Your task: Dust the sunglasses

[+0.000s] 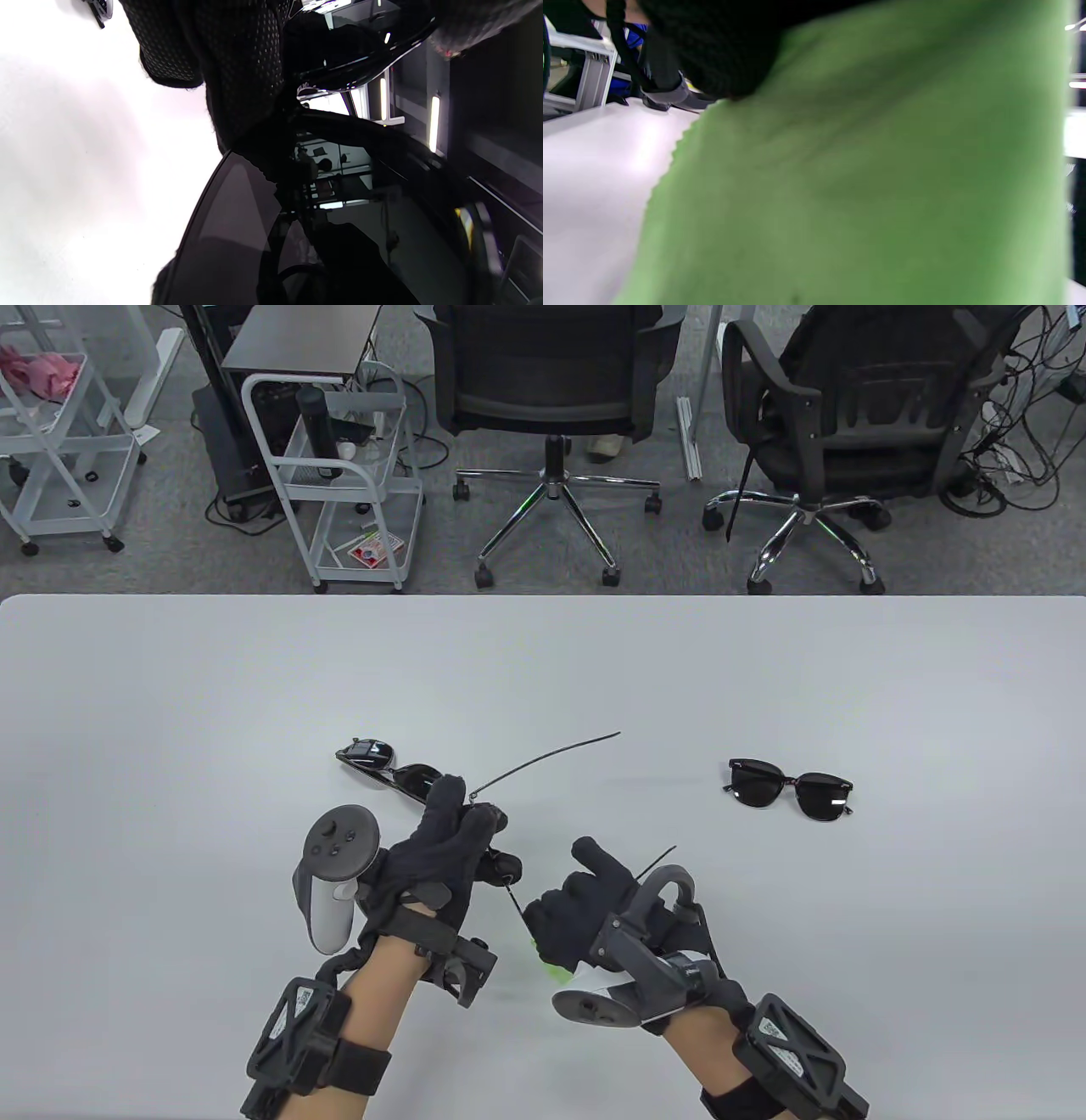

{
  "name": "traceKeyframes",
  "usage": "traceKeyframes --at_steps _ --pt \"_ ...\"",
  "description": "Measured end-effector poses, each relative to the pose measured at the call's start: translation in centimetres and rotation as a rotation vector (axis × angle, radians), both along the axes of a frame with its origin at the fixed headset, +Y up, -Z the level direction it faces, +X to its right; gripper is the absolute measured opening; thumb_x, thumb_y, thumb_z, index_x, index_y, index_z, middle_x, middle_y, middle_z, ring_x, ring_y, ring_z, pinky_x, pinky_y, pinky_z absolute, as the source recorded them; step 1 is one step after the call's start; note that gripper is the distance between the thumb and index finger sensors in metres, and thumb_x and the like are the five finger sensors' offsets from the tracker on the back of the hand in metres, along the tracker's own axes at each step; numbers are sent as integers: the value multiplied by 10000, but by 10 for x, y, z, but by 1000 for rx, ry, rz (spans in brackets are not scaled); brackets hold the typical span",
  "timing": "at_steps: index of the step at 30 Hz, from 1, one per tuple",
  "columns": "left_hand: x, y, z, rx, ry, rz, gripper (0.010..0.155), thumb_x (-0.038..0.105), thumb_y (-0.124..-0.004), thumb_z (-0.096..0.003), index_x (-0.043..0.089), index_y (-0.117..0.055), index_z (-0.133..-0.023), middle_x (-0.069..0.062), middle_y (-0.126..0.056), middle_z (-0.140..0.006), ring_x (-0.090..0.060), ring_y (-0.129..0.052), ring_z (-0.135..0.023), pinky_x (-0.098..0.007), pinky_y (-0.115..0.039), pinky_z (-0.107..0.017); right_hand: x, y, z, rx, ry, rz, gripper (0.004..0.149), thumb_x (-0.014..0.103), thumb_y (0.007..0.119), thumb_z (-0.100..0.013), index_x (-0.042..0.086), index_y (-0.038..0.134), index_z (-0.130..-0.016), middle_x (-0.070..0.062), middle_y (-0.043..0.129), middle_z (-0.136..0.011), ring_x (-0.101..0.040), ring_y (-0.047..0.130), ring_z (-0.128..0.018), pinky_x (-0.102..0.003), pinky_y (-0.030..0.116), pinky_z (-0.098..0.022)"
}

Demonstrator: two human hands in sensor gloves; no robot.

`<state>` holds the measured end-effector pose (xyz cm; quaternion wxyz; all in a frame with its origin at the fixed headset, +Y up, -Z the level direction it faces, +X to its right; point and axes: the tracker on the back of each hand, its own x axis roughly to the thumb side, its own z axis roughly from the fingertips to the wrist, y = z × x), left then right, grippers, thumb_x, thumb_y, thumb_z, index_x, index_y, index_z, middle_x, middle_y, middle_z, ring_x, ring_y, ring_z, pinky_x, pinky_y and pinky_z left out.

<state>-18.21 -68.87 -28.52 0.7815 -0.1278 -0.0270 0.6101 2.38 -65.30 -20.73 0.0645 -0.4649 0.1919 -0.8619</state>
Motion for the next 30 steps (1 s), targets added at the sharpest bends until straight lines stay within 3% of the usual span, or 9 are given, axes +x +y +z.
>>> traceKeyframes --at_steps 3,6,10,14,16,21,30 --pt "4 -7 -2 -63 -75 68 1028 784 -647 -361 170 -201 -1055 69 -672 -1054 -60 -1094 -649 -416 -743 -706 2 1 0 29 -7 11 436 390 869 -367 140 954 -714 -19 1072 -625 -244 1083 -505 -619 704 -610" --pt "20 -10 2 -84 -208 61 1095 814 -651 -344 187 -92 -1048 66 -554 -1122 -225 -864 -948 -566 -541 -748 7 5 -3 60 -29 -2 435 394 864 -369 141 956 -712 -13 1074 -619 -236 1085 -499 -618 704 -611" --pt "40 -10 7 -107 -422 -48 1137 846 -686 -306 143 -220 -1070 48 -684 -1072 -261 -853 -963 -582 -534 -738 15 8 -7 60 -50 -40 436 394 865 -372 132 961 -707 -18 1078 -611 -240 1087 -492 -620 705 -610" --pt "38 0 6 -11 -226 -125 1021 780 -826 -270 162 -569 -1040 58 -898 -910 -180 -1090 -717 -461 -691 -713 17 6 -11 57 -69 -46 433 394 862 -374 133 952 -708 -19 1077 -607 -236 1088 -491 -622 701 -612" --pt "33 6 6 33 -175 -169 1005 779 -846 -255 157 -629 -1013 62 -935 -866 -156 -1155 -645 -407 -738 -700 17 4 -16 62 -90 -64 417 397 852 -377 164 934 -713 -9 1075 -611 -229 1087 -495 -624 691 -617" --pt "19 9 0 50 -116 -226 1008 770 -855 -248 118 -655 -990 35 -956 -833 -142 -1205 -571 -366 -772 -684 22 -1 -30 90 -179 -31 410 400 832 -376 182 957 -700 9 1082 -592 -215 1093 -481 -618 686 -622" --pt "-7 8 -7 42 -42 -260 1004 757 -872 -255 129 -639 -1003 27 -939 -856 -145 -1201 -576 -376 -780 -676 65 -11 -56 -22 -349 15 406 374 846 -383 157 968 -704 -23 1086 -602 -249 1091 -497 -645 651 -621"
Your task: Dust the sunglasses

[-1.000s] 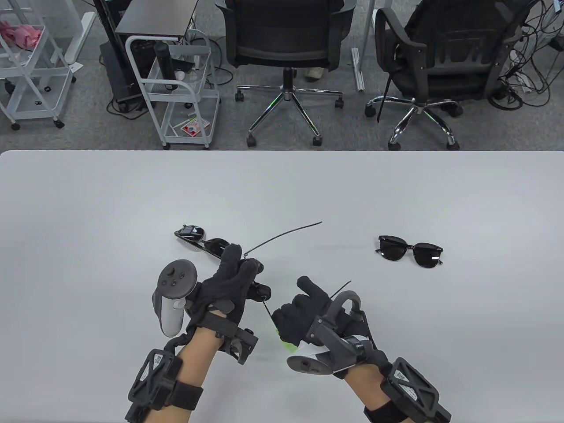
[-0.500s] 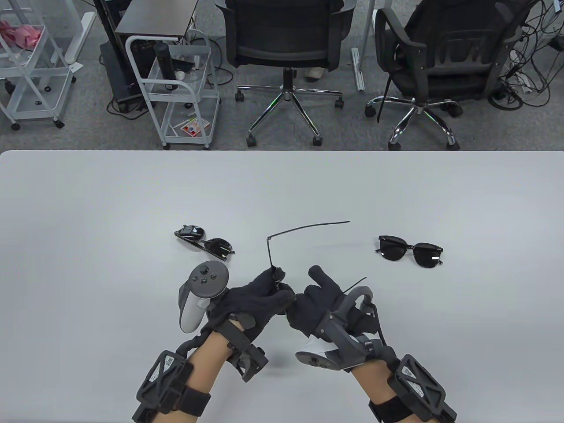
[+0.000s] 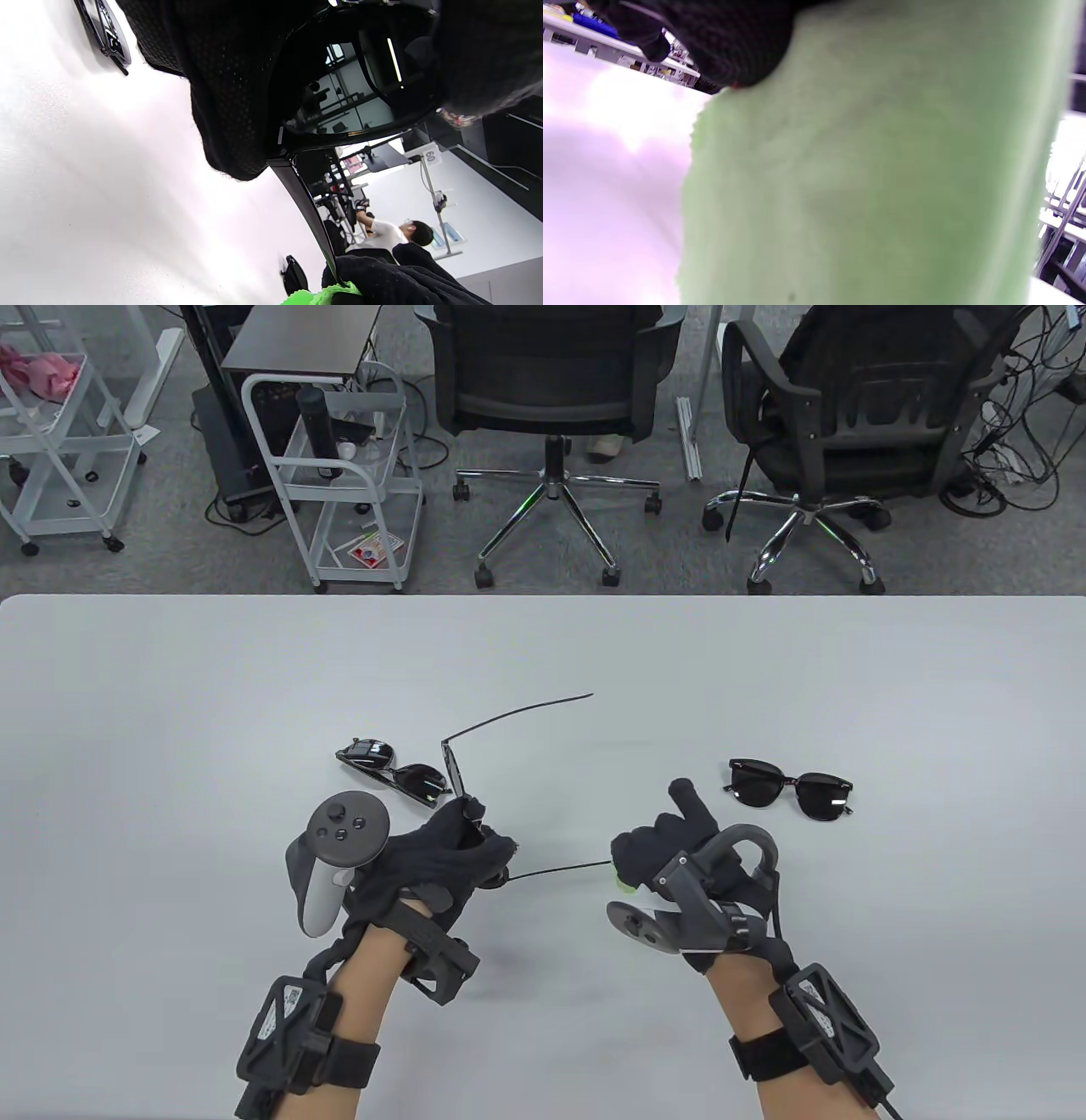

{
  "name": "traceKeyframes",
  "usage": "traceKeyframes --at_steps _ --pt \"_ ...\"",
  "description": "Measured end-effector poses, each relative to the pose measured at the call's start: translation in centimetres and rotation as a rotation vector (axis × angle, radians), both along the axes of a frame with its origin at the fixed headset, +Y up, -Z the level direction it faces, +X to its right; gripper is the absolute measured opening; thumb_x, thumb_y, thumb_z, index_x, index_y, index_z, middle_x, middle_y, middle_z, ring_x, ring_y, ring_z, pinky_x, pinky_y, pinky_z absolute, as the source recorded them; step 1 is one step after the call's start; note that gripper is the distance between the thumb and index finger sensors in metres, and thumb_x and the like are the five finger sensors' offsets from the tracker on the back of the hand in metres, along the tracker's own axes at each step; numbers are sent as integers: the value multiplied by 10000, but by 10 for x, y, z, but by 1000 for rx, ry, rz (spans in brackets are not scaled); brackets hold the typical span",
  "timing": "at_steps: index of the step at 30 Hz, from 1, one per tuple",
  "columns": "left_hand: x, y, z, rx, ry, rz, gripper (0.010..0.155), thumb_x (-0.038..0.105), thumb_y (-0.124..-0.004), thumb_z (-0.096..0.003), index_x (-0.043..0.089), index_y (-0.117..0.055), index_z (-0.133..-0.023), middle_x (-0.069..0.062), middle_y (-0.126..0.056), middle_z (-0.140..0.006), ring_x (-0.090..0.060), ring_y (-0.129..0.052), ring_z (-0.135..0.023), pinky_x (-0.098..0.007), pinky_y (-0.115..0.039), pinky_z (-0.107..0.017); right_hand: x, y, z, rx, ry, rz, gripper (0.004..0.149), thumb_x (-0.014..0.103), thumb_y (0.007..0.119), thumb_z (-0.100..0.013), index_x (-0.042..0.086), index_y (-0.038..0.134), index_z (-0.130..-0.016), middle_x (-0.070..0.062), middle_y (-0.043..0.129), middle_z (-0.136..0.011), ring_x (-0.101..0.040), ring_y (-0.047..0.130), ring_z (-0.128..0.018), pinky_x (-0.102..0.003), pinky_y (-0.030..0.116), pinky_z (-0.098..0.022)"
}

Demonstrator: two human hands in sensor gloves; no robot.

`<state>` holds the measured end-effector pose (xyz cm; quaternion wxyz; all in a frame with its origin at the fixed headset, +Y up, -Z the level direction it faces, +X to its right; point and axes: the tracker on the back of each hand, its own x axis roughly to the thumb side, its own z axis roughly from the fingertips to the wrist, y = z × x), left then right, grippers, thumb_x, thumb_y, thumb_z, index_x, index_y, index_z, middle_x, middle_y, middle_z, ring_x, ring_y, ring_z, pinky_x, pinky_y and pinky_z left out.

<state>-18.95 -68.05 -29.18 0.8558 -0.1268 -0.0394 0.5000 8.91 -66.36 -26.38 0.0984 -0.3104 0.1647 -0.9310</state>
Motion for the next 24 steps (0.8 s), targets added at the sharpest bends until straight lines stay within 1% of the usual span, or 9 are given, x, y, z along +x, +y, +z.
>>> traceKeyframes --at_steps 5,7,9,11,14,17,19,22,24 --pt "5 4 3 31 -20 -43 954 733 -873 -268 170 -656 -1007 15 -909 -893 -156 -1185 -608 -359 -785 -678 -13 2 12 82 36 140 407 385 841 -400 178 953 -732 -4 1079 -663 -252 1088 -565 -646 648 -624" --pt "9 -2 3 -18 -36 30 949 724 -870 -278 164 -645 -1010 3 -897 -903 -168 -1179 -619 -352 -787 -677 -20 4 17 77 79 67 407 375 849 -395 173 957 -731 -16 1080 -665 -269 1085 -570 -653 644 -623" --pt "18 -7 3 -44 -76 62 950 720 -867 -280 165 -632 -1015 -1 -883 -915 -170 -1170 -636 -345 -788 -680 -30 7 23 102 116 52 407 379 847 -394 178 955 -732 -11 1077 -669 -264 1085 -573 -649 650 -622" --pt "27 -11 5 -58 -119 88 952 722 -859 -282 172 -615 -1020 6 -868 -928 -164 -1159 -658 -337 -781 -689 -40 8 30 119 162 39 408 387 841 -396 184 952 -732 -2 1077 -666 -249 1088 -572 -638 661 -624" --pt "37 -11 8 -72 -146 143 957 727 -851 -274 183 -607 -1022 12 -861 -932 -156 -1154 -666 -329 -779 -693 -50 9 37 97 218 -53 412 384 842 -395 169 954 -728 -10 1077 -654 -251 1090 -554 -632 674 -619" --pt "34 -12 7 -70 -151 139 959 738 -840 -273 188 -605 -1023 19 -862 -934 -139 -1157 -669 -329 -776 -698 -49 9 36 117 211 -40 416 400 831 -401 176 947 -731 7 1074 -647 -232 1092 -543 -619 690 -618" --pt "35 -13 7 -84 -131 138 961 734 -844 -274 178 -610 -1023 15 -868 -928 -148 -1167 -656 -348 -765 -699 -48 7 33 65 204 -83 415 388 838 -394 164 954 -724 -12 1078 -631 -244 1091 -525 -628 683 -616" --pt "33 -9 6 -55 -120 92 960 735 -850 -271 180 -618 -1019 22 -877 -915 -130 -1174 -644 -362 -750 -703 -49 6 29 90 186 -29 414 395 822 -393 180 949 -723 3 1076 -623 -226 1093 -515 -621 685 -621" --pt "25 -8 3 -44 -99 63 962 736 -854 -270 176 -624 -1017 24 -881 -909 -128 -1175 -642 -363 -751 -701 -43 4 22 71 147 -24 413 397 812 -394 187 946 -724 11 1074 -625 -217 1092 -515 -617 684 -624"
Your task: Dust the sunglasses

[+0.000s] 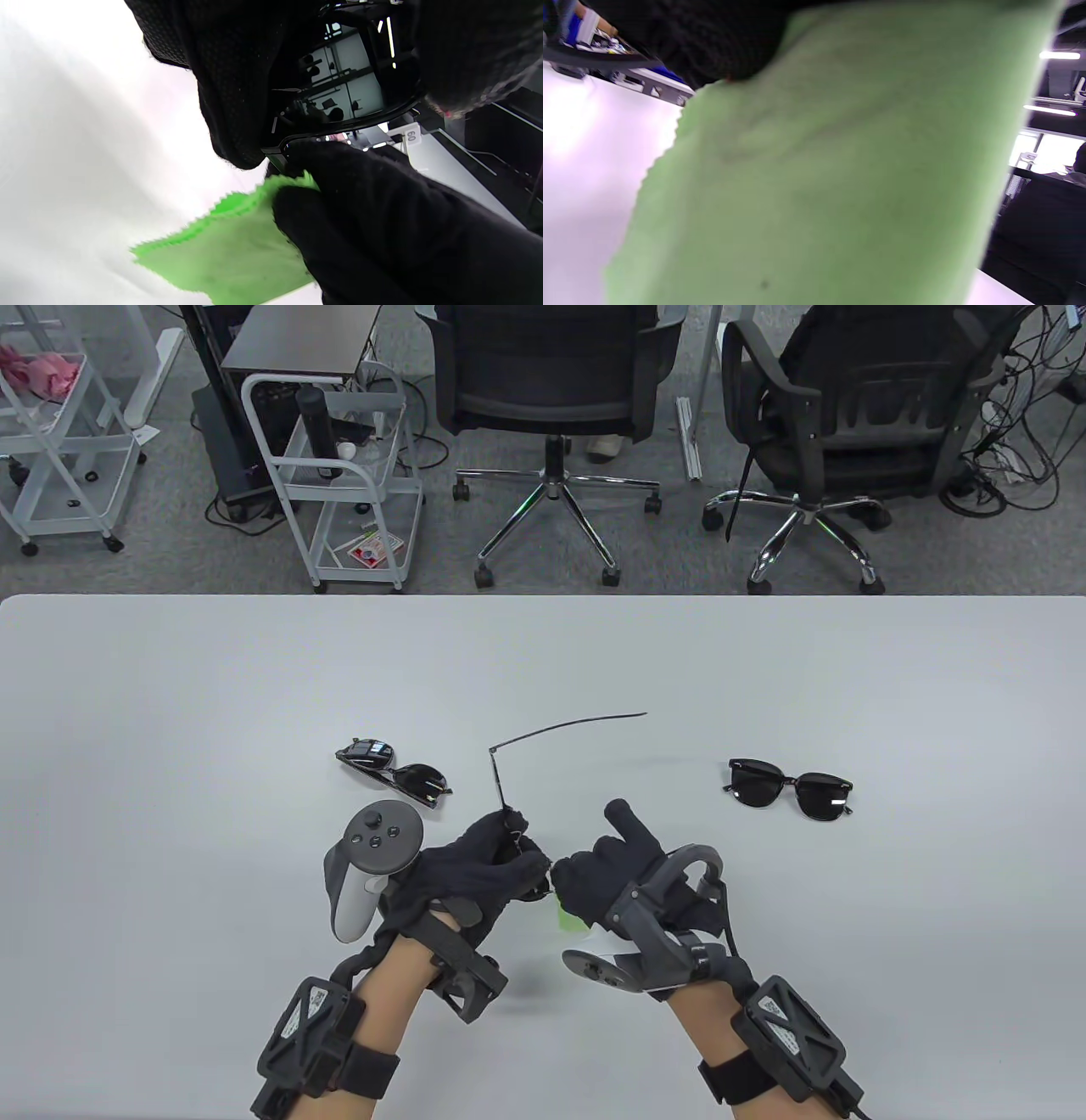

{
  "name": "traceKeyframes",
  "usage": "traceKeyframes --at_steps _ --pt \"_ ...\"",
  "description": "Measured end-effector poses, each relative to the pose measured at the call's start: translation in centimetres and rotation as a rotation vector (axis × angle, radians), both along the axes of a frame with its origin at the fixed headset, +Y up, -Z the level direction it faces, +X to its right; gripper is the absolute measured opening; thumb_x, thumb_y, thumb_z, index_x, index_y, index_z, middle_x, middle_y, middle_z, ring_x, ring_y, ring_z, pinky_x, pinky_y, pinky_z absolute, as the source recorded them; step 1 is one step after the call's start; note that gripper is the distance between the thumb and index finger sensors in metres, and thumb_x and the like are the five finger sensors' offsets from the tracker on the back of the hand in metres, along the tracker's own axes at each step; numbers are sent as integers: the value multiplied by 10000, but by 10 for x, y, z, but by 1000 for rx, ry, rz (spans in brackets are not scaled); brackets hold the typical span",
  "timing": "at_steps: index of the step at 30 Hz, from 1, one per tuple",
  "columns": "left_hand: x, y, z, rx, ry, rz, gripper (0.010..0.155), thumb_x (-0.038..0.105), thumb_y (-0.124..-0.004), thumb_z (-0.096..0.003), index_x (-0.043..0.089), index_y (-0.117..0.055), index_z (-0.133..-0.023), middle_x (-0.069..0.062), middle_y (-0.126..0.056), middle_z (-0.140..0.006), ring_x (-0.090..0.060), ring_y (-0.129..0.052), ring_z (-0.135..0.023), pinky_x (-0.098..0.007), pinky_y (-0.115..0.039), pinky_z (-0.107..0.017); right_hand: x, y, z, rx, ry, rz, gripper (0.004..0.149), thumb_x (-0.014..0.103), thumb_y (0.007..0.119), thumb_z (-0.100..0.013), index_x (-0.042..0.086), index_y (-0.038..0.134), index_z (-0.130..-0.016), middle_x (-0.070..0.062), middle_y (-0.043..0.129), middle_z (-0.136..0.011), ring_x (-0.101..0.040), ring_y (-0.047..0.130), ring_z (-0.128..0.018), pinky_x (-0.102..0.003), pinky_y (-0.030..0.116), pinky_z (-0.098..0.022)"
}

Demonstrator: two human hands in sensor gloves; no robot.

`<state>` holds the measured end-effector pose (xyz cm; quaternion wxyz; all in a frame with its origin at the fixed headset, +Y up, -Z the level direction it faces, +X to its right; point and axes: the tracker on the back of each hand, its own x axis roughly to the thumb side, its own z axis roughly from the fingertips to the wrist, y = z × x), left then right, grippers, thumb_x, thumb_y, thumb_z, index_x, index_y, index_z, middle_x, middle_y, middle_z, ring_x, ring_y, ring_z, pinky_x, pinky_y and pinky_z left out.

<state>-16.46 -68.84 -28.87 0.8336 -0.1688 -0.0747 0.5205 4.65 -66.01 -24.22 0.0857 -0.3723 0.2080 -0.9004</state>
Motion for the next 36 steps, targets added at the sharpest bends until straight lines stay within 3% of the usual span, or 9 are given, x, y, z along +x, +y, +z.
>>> traceKeyframes --at_steps 5,9,14,20,25,27,31,33,36 --pt "-20 5 -5 44 72 -66 960 737 -859 -271 174 -633 -1016 16 -888 -905 -133 -1178 -633 -368 -754 -697 30 -10 -19 -74 -115 29 409 388 817 -393 181 954 -717 3 1079 -618 -226 1094 -511 -628 672 -624" --pt "-14 1 -5 28 42 -106 961 726 -861 -275 173 -619 -1023 9 -874 -917 -146 -1166 -650 -375 -748 -696 45 -12 -25 -149 -145 -16 409 370 835 -391 159 965 -716 -25 1083 -626 -260 1090 -526 -654 650 -619" --pt "-12 -1 -4 49 20 -188 961 727 -852 -275 181 -610 -1028 13 -864 -929 -141 -1156 -665 -378 -744 -698 39 -13 -21 -140 -124 31 417 385 832 -407 196 938 -764 -7 1058 -732 -314 1026 -721 -659 629 -628" --pt "-17 1 -6 58 31 -207 962 719 -851 -279 176 -600 -1033 5 -853 -937 -153 -1146 -680 -389 -740 -697 57 23 -6 -69 -79 -237 414 391 837 -403 216 936 -764 6 1052 -744 -304 1010 -749 -649 640 -630" --pt "-26 -1 -8 52 78 -219 962 718 -846 -284 179 -587 -1038 5 -841 -948 -156 -1136 -695 -393 -736 -698 91 36 -15 -297 -75 -572 408 365 858 -395 148 972 -721 -29 1093 -612 -294 1072 -594 -640 693 -594" --pt "-27 -2 -8 57 97 -226 961 716 -844 -287 179 -581 -1039 5 -834 -953 -157 -1131 -702 -395 -734 -699 104 28 -25 -460 -106 -610 407 363 859 -398 138 976 -717 -33 1097 -590 -298 1076 -568 -637 702 -582" --pt "-27 -2 -9 63 105 -218 960 718 -835 -292 185 -566 -1044 7 -821 -962 -152 -1124 -713 -397 -730 -703 118 -16 -48 -825 -228 -539 411 351 861 -412 111 969 -729 -58 1091 -594 -322 1069 -561 -638 705 -561" --pt "-26 -3 -8 62 100 -214 961 718 -833 -293 183 -563 -1045 6 -819 -964 -155 -1122 -715 -398 -728 -703 124 -41 -56 -894 -335 -434 413 350 860 -414 108 965 -732 -65 1089 -599 -333 1064 -567 -636 707 -555" --pt "-25 -4 -8 56 88 -211 961 715 -832 -295 184 -558 -1046 6 -814 -968 -155 -1119 -719 -400 -727 -704 130 -58 -61 -807 -479 -275 437 341 871 -412 107 939 -775 -83 1068 -679 -366 1036 -634 -645 694 -560"
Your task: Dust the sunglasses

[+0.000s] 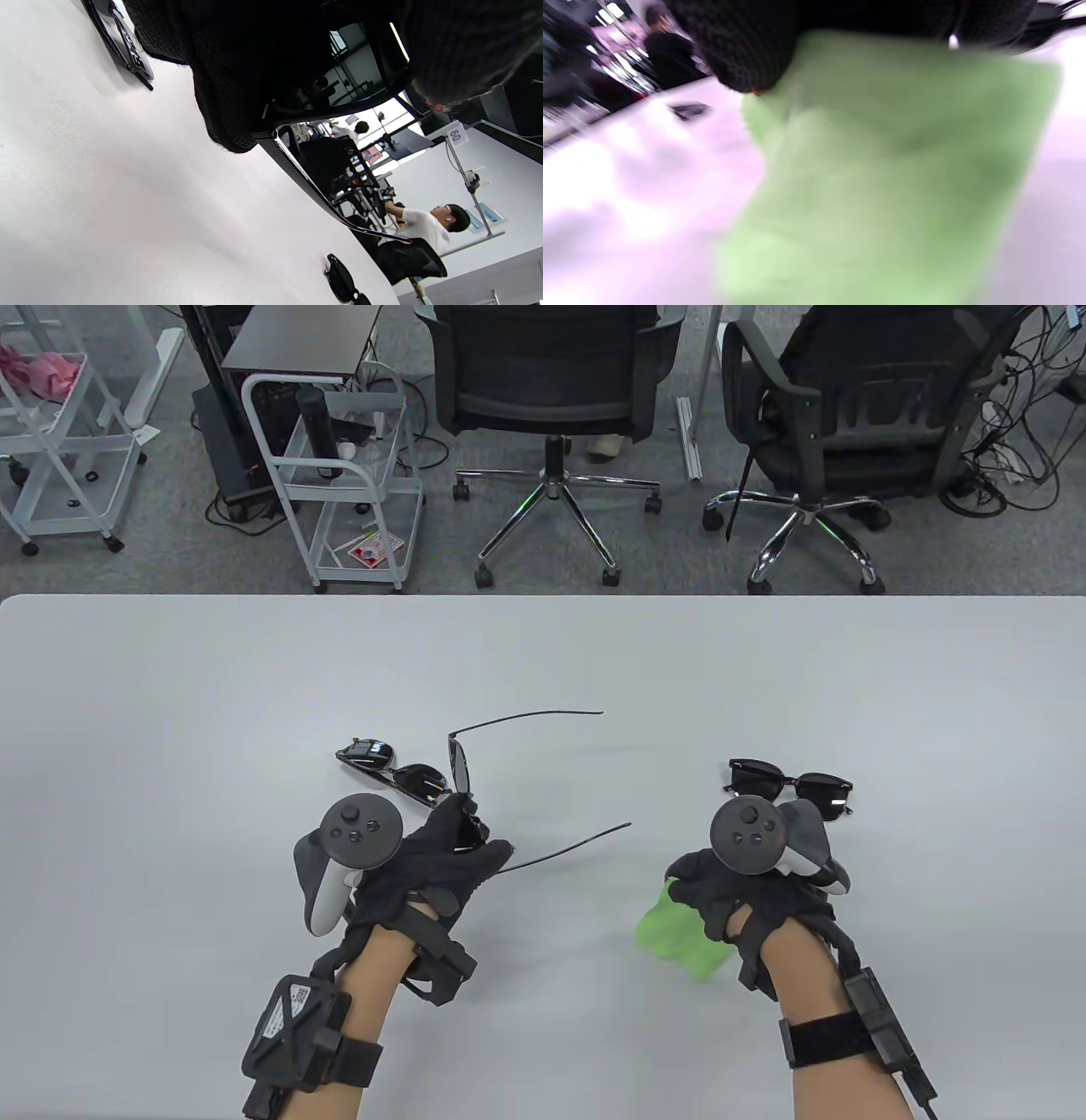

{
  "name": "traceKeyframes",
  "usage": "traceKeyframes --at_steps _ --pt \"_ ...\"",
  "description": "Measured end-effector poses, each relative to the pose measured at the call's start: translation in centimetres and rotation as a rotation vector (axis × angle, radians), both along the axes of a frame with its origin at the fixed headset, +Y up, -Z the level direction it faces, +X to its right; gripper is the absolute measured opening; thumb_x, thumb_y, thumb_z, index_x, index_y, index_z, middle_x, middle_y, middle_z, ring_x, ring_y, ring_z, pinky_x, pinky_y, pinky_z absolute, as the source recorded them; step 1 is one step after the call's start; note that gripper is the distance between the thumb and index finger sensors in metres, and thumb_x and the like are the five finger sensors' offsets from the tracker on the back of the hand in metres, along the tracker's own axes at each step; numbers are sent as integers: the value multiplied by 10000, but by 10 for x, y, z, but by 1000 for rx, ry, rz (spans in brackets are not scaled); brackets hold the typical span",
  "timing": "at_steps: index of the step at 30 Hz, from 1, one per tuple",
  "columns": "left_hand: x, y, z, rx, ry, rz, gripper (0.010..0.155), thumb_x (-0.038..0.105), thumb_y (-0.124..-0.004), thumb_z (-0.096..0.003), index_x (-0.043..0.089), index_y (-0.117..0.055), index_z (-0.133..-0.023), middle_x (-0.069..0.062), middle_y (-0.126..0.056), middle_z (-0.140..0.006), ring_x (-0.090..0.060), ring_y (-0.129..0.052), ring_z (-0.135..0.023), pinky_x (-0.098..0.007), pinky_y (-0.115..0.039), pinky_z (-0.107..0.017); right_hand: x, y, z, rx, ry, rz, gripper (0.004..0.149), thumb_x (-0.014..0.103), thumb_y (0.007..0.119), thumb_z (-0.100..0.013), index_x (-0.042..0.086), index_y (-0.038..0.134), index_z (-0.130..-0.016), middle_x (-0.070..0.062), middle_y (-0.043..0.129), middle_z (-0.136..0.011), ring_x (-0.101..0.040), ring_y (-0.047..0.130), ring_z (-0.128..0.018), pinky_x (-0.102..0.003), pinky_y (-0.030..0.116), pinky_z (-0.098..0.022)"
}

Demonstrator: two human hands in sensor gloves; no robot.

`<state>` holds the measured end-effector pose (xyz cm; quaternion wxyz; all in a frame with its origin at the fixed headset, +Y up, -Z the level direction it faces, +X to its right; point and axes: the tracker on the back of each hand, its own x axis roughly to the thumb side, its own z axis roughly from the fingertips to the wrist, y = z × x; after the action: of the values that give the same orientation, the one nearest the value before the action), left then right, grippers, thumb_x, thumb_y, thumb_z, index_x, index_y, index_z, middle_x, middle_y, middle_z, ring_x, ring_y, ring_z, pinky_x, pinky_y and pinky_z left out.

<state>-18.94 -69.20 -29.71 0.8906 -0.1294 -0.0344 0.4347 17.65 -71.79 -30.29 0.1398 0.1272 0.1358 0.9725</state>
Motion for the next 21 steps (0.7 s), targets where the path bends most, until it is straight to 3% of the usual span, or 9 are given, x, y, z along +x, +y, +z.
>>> traceKeyframes --at_steps 2,8,10,16,21 --pt "1 -1 0 -5 -5 6 963 716 -831 -295 182 -555 -1048 5 -813 -969 -154 -1118 -722 -399 -726 -705 0 -4 -1 36 -4 143 522 356 874 -412 103 859 -867 -110 999 -806 -384 997 -700 -648 677 -575" --pt "2 0 1 -14 -15 64 971 721 -814 -292 182 -541 -1052 9 -807 -974 -146 -1113 -732 -395 -723 -710 -14 12 4 207 21 183 639 358 885 -401 98 738 -966 -184 801 -993 -469 837 -853 -683 591 -605" --pt "3 2 1 0 -15 85 972 724 -801 -289 187 -534 -1054 18 -804 -977 -133 -1112 -737 -388 -722 -716 -22 23 9 271 58 110 616 368 874 -406 111 760 -954 -162 827 -980 -447 865 -843 -674 610 -607" --pt "14 3 5 15 -63 141 971 724 -775 -291 202 -503 -1063 31 -779 -998 -113 -1094 -770 -381 -709 -734 -51 43 26 311 124 -389 511 332 865 -413 117 860 -877 -137 933 -891 -415 956 -758 -656 669 -589" --pt "30 2 10 4 -116 171 966 726 -768 -293 217 -494 -1067 38 -778 -998 -108 -1088 -779 -380 -704 -738 -73 48 35 361 195 -331 494 329 841 -429 122 855 -878 -129 927 -898 -399 955 -769 -651 672 -596"
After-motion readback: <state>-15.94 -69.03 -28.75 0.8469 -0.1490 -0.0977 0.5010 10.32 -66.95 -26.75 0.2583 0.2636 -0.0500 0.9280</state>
